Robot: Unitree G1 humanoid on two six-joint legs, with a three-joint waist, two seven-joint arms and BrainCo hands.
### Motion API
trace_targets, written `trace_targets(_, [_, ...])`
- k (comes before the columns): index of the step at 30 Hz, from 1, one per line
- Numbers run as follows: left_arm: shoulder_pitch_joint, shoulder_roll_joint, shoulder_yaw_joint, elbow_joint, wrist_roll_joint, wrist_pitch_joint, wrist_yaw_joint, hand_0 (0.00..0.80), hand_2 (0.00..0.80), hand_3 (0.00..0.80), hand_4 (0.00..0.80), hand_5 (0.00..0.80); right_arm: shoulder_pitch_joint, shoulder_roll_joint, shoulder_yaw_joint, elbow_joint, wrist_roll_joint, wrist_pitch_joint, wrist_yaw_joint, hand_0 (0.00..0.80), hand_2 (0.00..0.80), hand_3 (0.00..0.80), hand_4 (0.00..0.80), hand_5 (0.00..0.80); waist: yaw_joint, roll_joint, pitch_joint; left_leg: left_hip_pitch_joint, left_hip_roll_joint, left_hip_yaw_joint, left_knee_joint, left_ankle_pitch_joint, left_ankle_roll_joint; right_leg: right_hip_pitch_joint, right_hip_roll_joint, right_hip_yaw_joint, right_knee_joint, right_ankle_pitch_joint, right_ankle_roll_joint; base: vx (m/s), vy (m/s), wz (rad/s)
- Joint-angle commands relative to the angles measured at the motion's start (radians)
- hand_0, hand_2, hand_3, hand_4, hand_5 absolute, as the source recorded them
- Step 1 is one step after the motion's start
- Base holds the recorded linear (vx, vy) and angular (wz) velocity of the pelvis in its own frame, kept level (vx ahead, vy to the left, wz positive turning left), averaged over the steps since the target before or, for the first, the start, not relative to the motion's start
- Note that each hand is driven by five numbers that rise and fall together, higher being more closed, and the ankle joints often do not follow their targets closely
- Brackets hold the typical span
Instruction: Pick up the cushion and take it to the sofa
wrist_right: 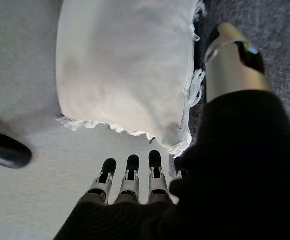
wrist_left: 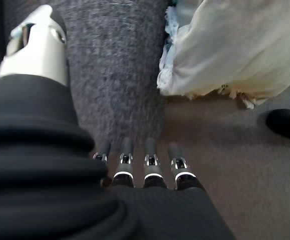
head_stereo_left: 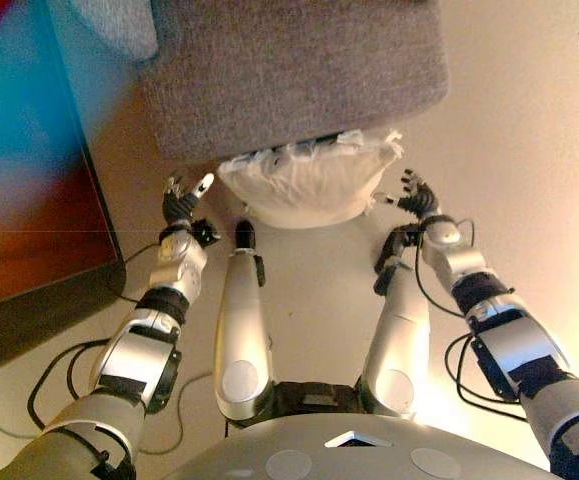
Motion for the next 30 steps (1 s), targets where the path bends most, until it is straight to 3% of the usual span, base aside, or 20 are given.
trace_targets(1, [-0.017, 0.015, -0.015, -0.042, 0.004, -0.026, -0.028, 0.000, 0.000, 0.000, 0.000, 0.000, -0.023, -0.045, -0.015, -0.077, 0.019, -0.013, -0.027, 0.000, 0.000, 0.000, 0.000, 0.000, 0.008, 0.023, 0.002, -0.051, -0.012, -0.003, -0.053, 0.106, 0.052, -0.061, 0.002, 0.050, 0.111, -0.013, -0.026, -0.031, 0.002, -0.12])
trace_targets(10, [-0.107, 0.033, -0.061, -0.006, 0.033, 0.043, -0.077, 0.000, 0.000, 0.000, 0.000, 0.000, -0.115, -0.096, -0.009, -0.038, 0.036, 0.027, -0.038, 0.000, 0.000, 0.000, 0.000, 0.000, -0.004, 0.037, 0.002, -0.284, -0.035, 0.003, 0.151, 0.054, 0.086, -0.285, 0.028, 0.100, 0.330, -0.065, -0.061, -0.057, 0.019, -0.05])
trace_targets(18, [-0.134, 0.066, -0.076, 0.026, 0.009, 0.055, -0.093, 0.000, 0.000, 0.000, 0.000, 0.000, -0.170, -0.123, -0.024, 0.016, 0.143, -0.005, 0.058, 0.000, 0.000, 0.000, 0.000, 0.000, -0.008, 0.035, 0.002, -0.441, -0.026, -0.014, 0.261, 0.036, 0.088, -0.424, 0.049, 0.123, 0.423, -0.084, -0.066, -0.031, 0.010, -0.02])
trace_targets(24, [-0.150, 0.081, -0.068, 0.063, -0.012, 0.069, -0.074, 0.000, 0.000, 0.000, 0.000, 0.000, -0.227, -0.148, -0.023, 0.063, 0.159, 0.005, 0.108, 0.000, 0.000, 0.000, 0.000, 0.000, -0.006, 0.039, 0.002, -0.508, -0.018, -0.021, 0.307, 0.029, 0.087, -0.482, 0.046, 0.133, 0.454, -0.093, -0.070, -0.002, 0.008, -0.01])
trace_targets(30, [-0.190, 0.095, -0.061, 0.079, -0.036, 0.072, -0.138, 0.000, 0.000, 0.000, 0.000, 0.000, -0.279, -0.162, -0.001, 0.080, 0.177, 0.018, 0.186, 0.000, 0.000, 0.000, 0.000, 0.000, -0.008, 0.041, 0.002, -0.563, -0.011, -0.026, 0.363, 0.013, 0.086, -0.534, 0.042, 0.148, 0.501, -0.114, -0.078, 0.000, 0.005, -0.01])
